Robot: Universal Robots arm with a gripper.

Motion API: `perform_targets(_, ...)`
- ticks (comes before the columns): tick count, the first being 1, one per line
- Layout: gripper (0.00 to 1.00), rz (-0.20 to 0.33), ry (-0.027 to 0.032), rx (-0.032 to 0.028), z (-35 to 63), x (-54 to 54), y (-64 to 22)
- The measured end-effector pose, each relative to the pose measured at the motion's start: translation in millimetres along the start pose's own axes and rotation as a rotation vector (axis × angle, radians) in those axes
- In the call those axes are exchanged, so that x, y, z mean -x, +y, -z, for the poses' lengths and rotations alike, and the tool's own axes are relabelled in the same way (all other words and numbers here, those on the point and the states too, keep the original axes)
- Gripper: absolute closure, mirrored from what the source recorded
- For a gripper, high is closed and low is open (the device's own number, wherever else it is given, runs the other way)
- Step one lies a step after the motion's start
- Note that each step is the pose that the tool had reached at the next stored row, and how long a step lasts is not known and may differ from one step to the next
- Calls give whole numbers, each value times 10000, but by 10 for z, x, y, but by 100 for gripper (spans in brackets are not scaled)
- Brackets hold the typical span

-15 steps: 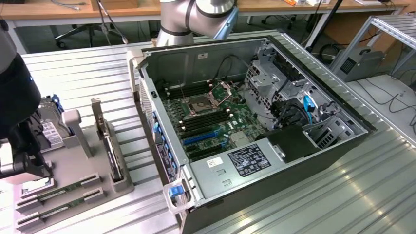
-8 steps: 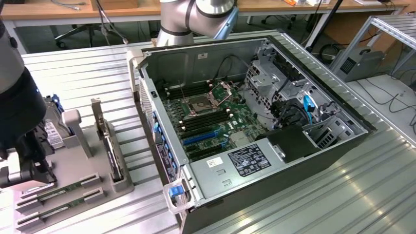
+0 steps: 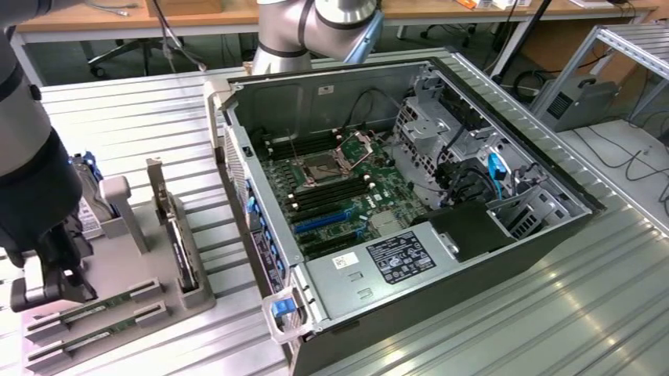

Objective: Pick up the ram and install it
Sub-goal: 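Pick up the ram and move it above insertion slot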

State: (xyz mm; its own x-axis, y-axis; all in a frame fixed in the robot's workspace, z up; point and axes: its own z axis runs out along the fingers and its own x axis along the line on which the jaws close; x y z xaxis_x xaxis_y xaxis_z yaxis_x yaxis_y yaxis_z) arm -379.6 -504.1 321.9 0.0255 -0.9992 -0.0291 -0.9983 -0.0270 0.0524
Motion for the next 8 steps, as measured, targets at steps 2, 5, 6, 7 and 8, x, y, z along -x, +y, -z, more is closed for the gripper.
perform_targets(2, 46, 0, 0, 0, -37, -1, -2)
perform_targets(5, 46, 0, -1, -1, -93, -5, -5)
perform_targets(6, 46, 0, -1, -1, -111, -10, -5)
perform_targets(7, 46, 1, 1, 0, -132, -20, -4)
perform_targets(8, 46, 1, 2, 2, -149, -29, -3)
